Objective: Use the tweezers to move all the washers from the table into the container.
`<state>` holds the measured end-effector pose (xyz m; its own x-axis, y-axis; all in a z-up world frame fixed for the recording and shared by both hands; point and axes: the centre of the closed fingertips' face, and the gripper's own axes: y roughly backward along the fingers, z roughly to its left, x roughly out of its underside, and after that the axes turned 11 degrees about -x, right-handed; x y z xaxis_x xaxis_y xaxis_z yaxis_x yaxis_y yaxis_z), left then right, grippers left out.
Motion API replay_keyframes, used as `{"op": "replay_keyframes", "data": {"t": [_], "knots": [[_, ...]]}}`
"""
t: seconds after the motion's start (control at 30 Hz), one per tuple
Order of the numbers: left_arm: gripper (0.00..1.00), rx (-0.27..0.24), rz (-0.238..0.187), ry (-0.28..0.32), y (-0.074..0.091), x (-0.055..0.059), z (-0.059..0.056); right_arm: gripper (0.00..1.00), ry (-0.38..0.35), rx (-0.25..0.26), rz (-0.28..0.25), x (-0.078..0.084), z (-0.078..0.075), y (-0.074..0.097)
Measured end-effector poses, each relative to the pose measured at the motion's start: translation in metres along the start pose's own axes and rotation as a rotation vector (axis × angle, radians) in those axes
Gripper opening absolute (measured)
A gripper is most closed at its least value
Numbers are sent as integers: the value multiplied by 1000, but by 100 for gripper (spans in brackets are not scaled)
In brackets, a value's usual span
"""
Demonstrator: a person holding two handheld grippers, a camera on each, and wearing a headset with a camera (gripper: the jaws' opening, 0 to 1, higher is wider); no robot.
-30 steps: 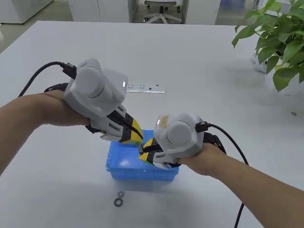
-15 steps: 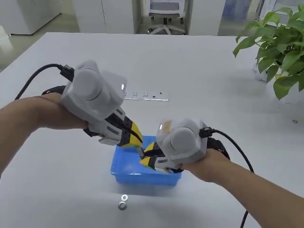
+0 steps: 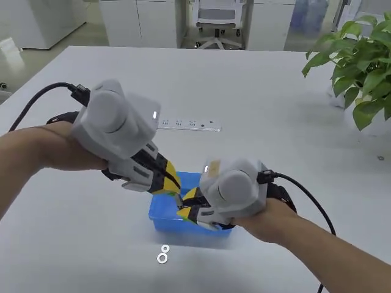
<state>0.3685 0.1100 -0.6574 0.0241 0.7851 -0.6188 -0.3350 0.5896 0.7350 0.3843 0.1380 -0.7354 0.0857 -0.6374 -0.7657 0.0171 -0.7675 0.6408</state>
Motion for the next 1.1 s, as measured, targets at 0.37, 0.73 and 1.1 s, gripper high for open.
{"op": "replay_keyframes", "data": {"t": [0.37,0.73,1.1], "knots": [[5,3,31,28,8,15,-23,12,8,-52,-15,-4,28,-19],[5,17,52,60,6,30,-44,12,2,-98,-31,0,50,-36],[5,28,70,91,1,43,-58,12,-18,-143,-32,8,64,-51]]}}
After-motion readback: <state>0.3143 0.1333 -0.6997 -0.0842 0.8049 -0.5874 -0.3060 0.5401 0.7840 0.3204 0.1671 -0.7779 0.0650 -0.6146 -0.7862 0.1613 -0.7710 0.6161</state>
